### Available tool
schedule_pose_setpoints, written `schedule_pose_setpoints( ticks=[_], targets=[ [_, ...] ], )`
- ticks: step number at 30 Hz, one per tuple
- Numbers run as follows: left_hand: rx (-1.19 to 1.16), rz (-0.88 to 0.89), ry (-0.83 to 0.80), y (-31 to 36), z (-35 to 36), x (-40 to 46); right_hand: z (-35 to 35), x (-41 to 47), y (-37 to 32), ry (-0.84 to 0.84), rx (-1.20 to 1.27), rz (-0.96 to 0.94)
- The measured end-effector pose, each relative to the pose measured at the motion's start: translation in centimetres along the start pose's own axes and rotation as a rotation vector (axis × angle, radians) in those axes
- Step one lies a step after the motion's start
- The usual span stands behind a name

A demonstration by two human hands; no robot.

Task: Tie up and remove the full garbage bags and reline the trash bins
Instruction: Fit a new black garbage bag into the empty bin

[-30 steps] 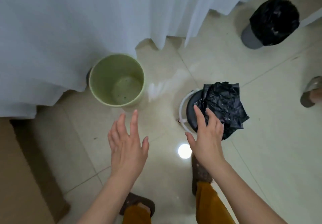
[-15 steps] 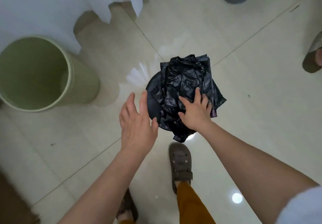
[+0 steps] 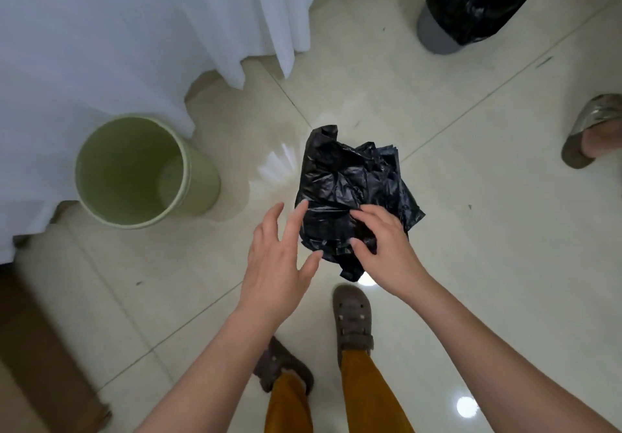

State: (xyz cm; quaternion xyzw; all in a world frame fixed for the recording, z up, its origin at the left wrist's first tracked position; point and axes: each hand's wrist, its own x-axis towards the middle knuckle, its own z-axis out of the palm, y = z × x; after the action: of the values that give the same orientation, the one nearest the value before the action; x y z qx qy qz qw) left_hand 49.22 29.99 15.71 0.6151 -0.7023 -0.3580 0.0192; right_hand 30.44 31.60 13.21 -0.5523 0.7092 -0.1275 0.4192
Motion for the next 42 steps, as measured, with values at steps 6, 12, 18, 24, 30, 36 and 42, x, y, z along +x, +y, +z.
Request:
schedule_pose_setpoints(
  ticks=[6, 12, 18, 24, 30, 36, 42],
  targets=[
    [-0.184, 0.121, -0.093, -0.7, -5.0, -2.1, -2.7, -3.2, -9.4, -0.051, 0.440, 0.064],
    [-0.478, -0.039, 0.170, -3.1, -9.7, -4.3, -2.1, -3.7, -16.4, -0.126, 0.832, 0.209],
    [-0.908, -0.443, 0.300, -5.9, -12.8, -6.0, 0.7, -4.5, -19.6, -0.142, 0.707, 0.146],
    [-1.201, -0.552, 0.129, -7.1, -13.7, -8.3, 5.3, -6.8, -21.2, -0.263, 0.627, 0.136],
    [-1.213, -0.694, 0.249, -8.1, -14.5, -10.4, 6.1, -6.8, -21.3, -0.032, 0.658, 0.300],
    [-1.447, -0.923, 0.435, -10.9, -16.0, -12.1, 4.3, -6.4, -20.2, 0.117, 0.837, 0.424],
    [-1.461, -0.897, 0.338, -11.8, -16.1, -13.7, 3.5, -7.3, -20.9, 0.107, 0.830, 0.310]
  ],
)
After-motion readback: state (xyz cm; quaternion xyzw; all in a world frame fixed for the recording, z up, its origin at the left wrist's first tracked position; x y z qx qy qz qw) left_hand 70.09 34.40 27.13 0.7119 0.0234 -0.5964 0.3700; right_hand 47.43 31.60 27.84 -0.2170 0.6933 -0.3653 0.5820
